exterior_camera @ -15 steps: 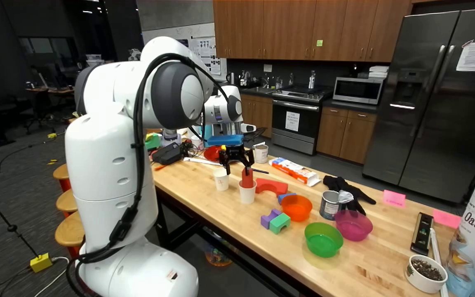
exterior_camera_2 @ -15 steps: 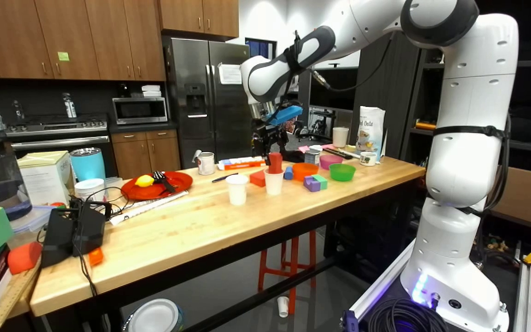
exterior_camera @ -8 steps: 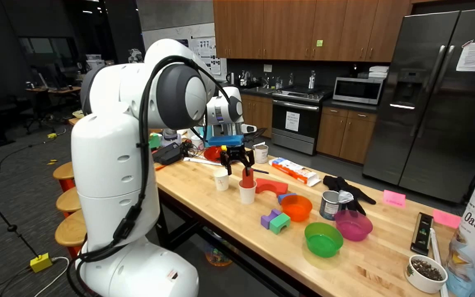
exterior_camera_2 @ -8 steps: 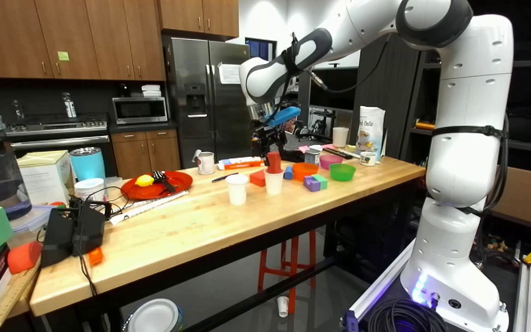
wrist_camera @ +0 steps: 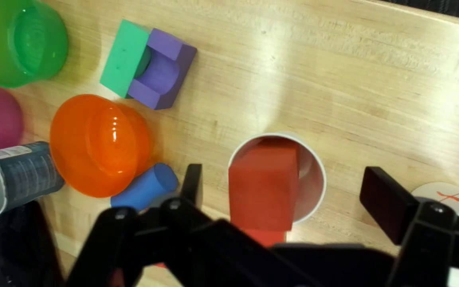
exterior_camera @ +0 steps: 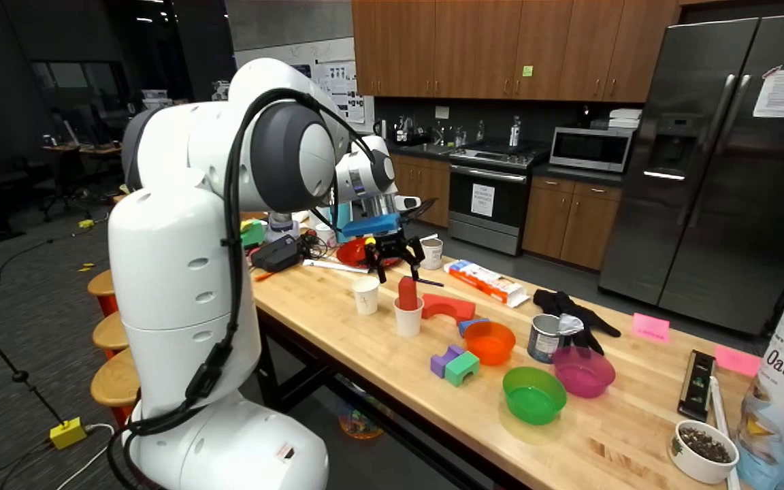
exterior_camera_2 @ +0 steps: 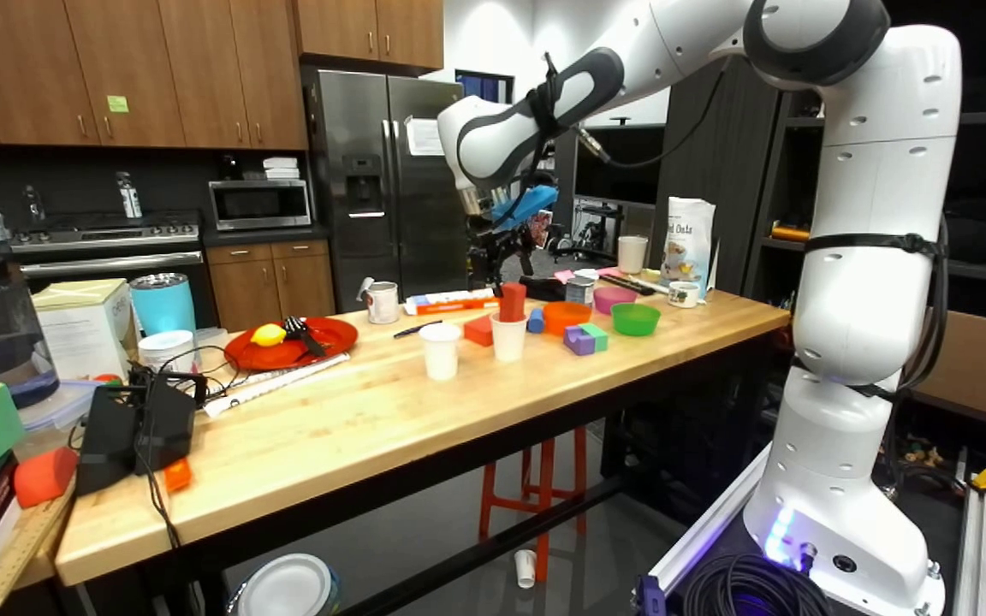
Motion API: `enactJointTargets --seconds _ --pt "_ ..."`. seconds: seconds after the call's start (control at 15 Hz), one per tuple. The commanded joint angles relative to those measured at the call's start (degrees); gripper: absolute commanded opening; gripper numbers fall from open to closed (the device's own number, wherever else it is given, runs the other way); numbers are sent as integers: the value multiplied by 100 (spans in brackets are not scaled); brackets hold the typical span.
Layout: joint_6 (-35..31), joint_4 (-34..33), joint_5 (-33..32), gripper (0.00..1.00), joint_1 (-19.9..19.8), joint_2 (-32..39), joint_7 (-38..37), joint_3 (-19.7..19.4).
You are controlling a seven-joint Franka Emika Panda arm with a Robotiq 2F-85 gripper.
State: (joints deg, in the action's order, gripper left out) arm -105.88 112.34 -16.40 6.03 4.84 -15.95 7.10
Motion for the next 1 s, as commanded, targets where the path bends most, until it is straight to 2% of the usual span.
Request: enactJointTargets --seconds 0.0,0.4,0.93 --pt "100 -59 -38 100 66 -17 -30 -50" --pt "-121 -55 393 100 39 211 117 -66" --pt "-179 -78 360 100 57 252 13 -85"
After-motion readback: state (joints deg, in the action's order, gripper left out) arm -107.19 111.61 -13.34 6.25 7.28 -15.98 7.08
